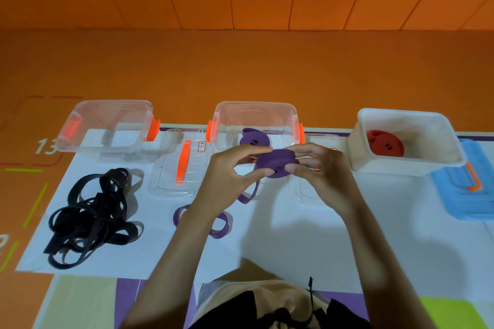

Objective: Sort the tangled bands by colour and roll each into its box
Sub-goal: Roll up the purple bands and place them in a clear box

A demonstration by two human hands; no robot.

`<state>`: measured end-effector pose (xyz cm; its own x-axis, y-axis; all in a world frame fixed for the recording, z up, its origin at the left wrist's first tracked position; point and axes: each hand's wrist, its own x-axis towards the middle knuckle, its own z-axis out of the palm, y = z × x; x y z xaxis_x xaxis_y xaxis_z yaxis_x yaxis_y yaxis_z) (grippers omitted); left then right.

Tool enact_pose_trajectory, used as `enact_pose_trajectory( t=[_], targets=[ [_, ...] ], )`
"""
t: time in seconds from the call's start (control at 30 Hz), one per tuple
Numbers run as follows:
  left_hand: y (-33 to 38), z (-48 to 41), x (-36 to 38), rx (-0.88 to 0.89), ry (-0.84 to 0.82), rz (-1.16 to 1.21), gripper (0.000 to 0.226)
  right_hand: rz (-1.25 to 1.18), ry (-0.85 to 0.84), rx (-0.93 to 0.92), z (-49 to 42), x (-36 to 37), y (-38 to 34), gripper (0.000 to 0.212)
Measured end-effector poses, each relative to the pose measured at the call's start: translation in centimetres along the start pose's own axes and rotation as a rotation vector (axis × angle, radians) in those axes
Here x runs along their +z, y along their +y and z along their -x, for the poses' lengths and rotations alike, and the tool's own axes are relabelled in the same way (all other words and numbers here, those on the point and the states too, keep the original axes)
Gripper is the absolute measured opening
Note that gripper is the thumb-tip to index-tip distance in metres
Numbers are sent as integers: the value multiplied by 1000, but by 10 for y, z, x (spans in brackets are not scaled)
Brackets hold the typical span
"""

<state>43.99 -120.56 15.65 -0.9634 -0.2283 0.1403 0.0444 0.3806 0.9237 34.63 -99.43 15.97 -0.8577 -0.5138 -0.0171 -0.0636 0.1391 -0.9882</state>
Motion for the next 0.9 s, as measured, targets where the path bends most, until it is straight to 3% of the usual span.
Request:
enact_pose_trajectory(
  t=[0.13,0.27,0.4,0.5,0.67,0.8,0.9],
  targets=[
    [-2,2,-6,-95,-19,197,45,-228,-30,48,4,6,2,40],
    [-3,4,-12,-115,-59,146,40,78,-151,-21,3,5,1,41],
    [2,5,-6,-62,-56,93,37,86,-17,-74,4,9,-3,37],
    [3,7,-4,-36,0,213,38,19,63,-95,2,13,-8,41],
    [5,5,-17,26,-1,173,42,-163,-28,-103,3,26,-13,42],
    [7,5,-27,53,-85,-152,49,200,-132,-66,4,19,-12,41],
    [9,8,-26,95,-127,-260,46,364,-141,-57,4,16,-18,36]
  ],
)
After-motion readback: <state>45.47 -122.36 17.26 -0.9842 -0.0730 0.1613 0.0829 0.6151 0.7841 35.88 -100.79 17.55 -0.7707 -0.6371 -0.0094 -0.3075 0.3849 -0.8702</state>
